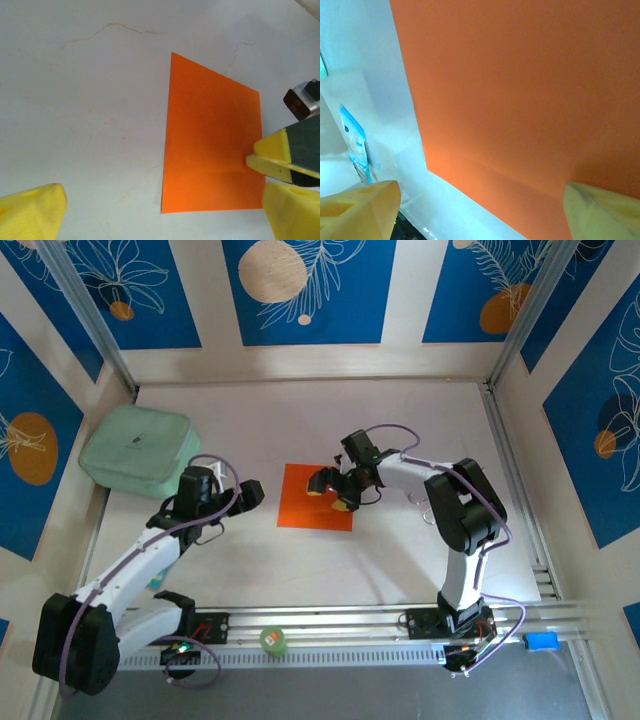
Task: Fold a paper plane with a square sheet of paper (pick it up from the middle)
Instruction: Move the square sheet of paper to the center of the table.
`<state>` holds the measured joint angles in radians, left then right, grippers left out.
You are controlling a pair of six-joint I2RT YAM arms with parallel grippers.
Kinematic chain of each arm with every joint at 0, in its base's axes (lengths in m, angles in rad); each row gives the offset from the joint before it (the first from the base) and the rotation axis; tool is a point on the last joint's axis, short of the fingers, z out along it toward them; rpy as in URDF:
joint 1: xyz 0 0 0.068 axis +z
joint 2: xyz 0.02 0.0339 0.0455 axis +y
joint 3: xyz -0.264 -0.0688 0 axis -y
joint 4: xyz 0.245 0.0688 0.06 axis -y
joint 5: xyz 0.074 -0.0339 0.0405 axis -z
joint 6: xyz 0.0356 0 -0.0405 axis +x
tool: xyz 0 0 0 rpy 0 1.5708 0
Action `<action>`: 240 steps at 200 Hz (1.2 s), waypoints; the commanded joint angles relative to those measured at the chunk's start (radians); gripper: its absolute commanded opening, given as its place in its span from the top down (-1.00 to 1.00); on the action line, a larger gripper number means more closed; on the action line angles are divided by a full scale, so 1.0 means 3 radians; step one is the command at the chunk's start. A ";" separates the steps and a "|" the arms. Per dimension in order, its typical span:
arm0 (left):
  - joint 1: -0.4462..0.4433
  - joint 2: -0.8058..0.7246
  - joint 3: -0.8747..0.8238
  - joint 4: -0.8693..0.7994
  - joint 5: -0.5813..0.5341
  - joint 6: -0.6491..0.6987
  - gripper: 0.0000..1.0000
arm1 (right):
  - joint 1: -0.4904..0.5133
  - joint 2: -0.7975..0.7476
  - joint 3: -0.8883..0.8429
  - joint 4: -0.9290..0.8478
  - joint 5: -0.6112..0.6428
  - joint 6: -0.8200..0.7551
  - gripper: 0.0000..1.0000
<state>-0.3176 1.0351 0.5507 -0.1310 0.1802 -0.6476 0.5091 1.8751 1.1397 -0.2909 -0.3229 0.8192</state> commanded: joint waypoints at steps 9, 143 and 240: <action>-0.0025 0.0016 -0.0008 0.0090 0.0130 -0.0044 -1.00 | -0.0105 0.0076 0.0258 -0.0007 -0.0067 -0.0087 -0.69; -0.0017 -0.0494 -0.0017 -0.0218 -0.0028 -0.0126 -1.00 | 0.0212 -0.0115 -0.0585 0.0314 0.0050 0.0478 -0.68; -0.0704 0.0379 0.0665 -0.0801 -0.0073 0.0072 -0.69 | 0.0198 -0.1292 -0.1089 0.0535 0.0839 0.0897 -0.70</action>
<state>-0.4313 1.0466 0.6399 -0.2569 0.2100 -0.6781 0.5938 1.5715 0.8860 -0.1154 -0.2104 1.0382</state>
